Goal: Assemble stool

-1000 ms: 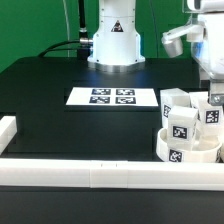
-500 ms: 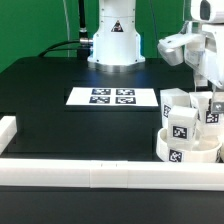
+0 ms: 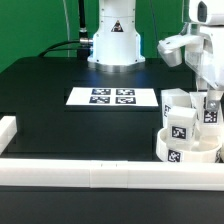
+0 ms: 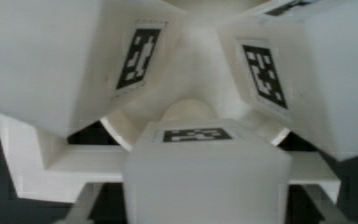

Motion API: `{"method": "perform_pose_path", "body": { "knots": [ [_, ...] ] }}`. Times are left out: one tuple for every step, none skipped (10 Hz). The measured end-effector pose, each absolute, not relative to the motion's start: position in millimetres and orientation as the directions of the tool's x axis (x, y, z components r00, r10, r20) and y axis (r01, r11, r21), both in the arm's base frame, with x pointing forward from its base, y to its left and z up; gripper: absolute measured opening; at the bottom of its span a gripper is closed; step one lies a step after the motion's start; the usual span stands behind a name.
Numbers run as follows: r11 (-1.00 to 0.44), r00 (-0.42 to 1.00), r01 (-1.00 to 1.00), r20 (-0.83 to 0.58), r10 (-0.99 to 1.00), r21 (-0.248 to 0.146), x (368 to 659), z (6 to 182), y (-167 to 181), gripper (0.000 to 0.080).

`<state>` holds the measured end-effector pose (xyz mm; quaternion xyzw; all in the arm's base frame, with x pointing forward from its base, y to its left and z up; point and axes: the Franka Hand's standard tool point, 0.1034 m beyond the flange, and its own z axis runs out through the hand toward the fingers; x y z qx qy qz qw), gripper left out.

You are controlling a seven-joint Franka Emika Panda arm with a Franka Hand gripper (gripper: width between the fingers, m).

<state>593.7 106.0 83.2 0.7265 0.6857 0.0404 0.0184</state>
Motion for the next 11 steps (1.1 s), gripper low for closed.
{"method": "perform_pose_path", "body": {
  "knots": [
    [-0.128, 0.125, 0.989, 0.039, 0.991, 0.079, 593.7, 83.1, 106.0, 0.0338],
    [-0.207, 0.204, 0.975, 0.045, 0.978, 0.075, 593.5, 82.7, 106.1, 0.0338],
    [-0.291, 0.288, 0.954, 0.052, 0.956, 0.068, 594.0, 82.7, 106.5, 0.0338],
    [-0.39, 0.387, 0.919, 0.058, 0.92, 0.062, 594.6, 82.5, 107.1, 0.0338],
    [-0.464, 0.461, 0.884, 0.063, 0.885, 0.057, 595.1, 82.4, 107.4, 0.0338],
    [-0.537, 0.533, 0.842, 0.069, 0.843, 0.049, 595.1, 82.4, 107.5, 0.0338],
    [-0.623, 0.62, 0.781, 0.078, 0.781, 0.035, 594.8, 82.2, 107.6, 0.0339],
    [-0.691, 0.688, 0.722, 0.081, 0.721, 0.026, 594.4, 81.9, 108.4, 0.0339],
    [-0.774, 0.771, 0.633, 0.084, 0.631, 0.015, 594.1, 81.7, 109.7, 0.034],
    [-0.821, 0.818, 0.571, 0.084, 0.569, 0.008, 593.7, 81.6, 110.9, 0.034],
    [-0.848, 0.845, 0.53, 0.086, 0.528, 0.001, 593.7, 81.6, 111.1, 0.034]
  ]
}}
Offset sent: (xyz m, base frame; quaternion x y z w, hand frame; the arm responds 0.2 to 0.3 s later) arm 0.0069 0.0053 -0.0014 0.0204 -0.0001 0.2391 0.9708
